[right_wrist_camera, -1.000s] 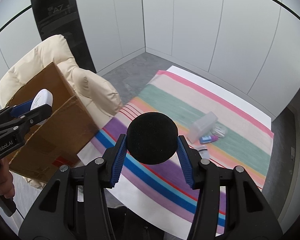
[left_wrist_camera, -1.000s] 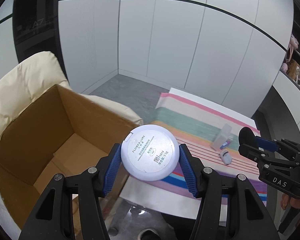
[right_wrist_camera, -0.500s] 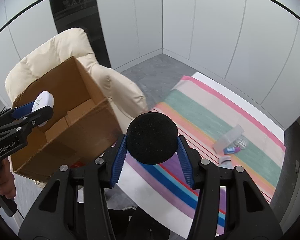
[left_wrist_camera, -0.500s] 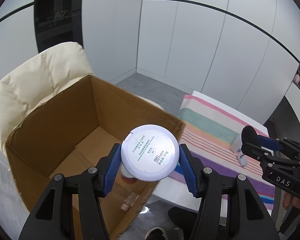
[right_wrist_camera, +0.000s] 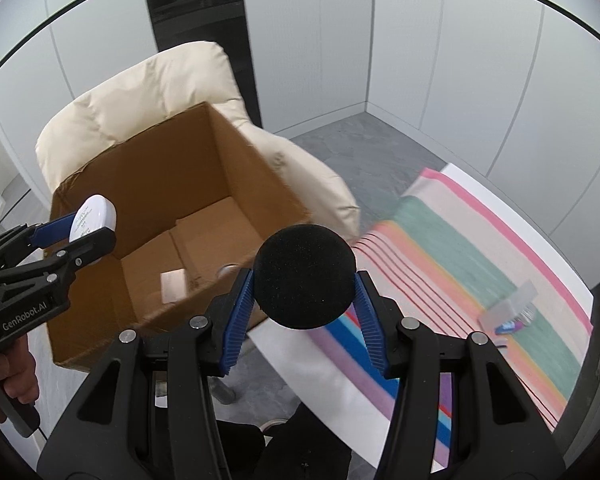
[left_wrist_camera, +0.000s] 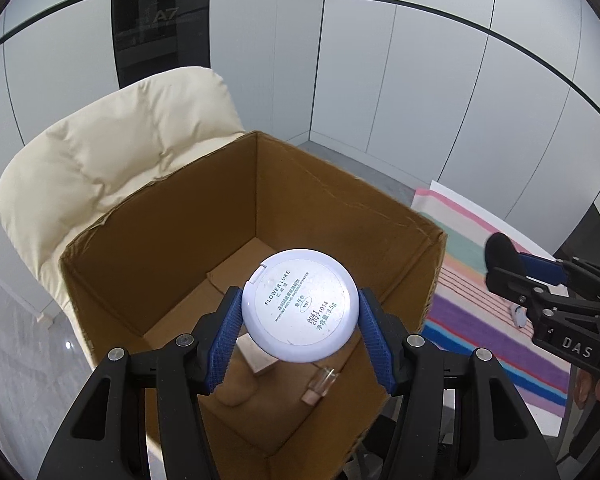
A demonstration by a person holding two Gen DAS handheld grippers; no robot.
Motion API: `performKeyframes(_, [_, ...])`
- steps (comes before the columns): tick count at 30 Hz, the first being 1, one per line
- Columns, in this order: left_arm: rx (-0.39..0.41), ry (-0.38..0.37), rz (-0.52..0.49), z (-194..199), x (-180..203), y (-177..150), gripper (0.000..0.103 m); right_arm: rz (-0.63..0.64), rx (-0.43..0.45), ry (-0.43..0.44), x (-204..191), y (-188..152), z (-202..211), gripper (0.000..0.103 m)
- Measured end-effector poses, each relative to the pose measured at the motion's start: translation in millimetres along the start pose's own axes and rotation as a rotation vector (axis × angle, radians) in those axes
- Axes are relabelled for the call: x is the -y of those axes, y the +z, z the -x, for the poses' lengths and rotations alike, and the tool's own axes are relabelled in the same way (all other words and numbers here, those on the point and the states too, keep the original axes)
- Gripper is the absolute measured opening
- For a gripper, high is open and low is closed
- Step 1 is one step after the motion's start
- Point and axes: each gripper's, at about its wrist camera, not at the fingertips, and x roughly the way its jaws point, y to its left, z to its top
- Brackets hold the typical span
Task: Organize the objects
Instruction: 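Open the left tool over the cardboard box while the right tool releases the black lid inside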
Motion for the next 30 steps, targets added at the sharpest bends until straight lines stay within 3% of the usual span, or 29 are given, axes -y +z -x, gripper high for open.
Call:
performKeyframes(2, [0.02,0.003,-0.005,6.7,-6.6,-1.7,0.063,0.015,-0.002,0.01,-9.7,2.7,-2.2,0.052])
performKeyframes(4, [0.051,0.021,-0.012,14.2,-13.7,-1.0,0.087,0.029,-0.003,0.022,-20.7,6.4,-6.2,0.052])
performKeyframes(6, [0.079,0.048,-0.007,18.9,-22.3,-1.3,0.103,0.046,-0.005,0.034,-33.1,9.9,-9.3,0.052])
performKeyframes(10, [0.093,0.12,0.011,25.5,-43.7,-4.3,0.103,0.077,-0.012,0.059,-56.4,14.9,-15.9,0.052])
performKeyframes(16, [0.087,0.144,0.067,33.6,-73.9,-10.5,0.103,0.122,-0.02,0.091,-88.2,19.1,-23.5,0.052])
performKeyframes(24, [0.036,0.233,0.09,30.5,-103.5,-21.1,0.103,0.152,-0.038,0.118,-117.6,20.0,-32.2,0.054])
performKeyframes(28, [0.024,0.238,0.122,31.1,-115.1,-23.9,0.103,0.155,-0.03,0.114,-122.4,20.3,-32.6,0.062])
performKeyframes(30, [0.025,0.24,0.124,31.3,-115.8,-23.7,0.103,0.147,-0.028,0.097,-123.1,20.7,-32.9,0.074])
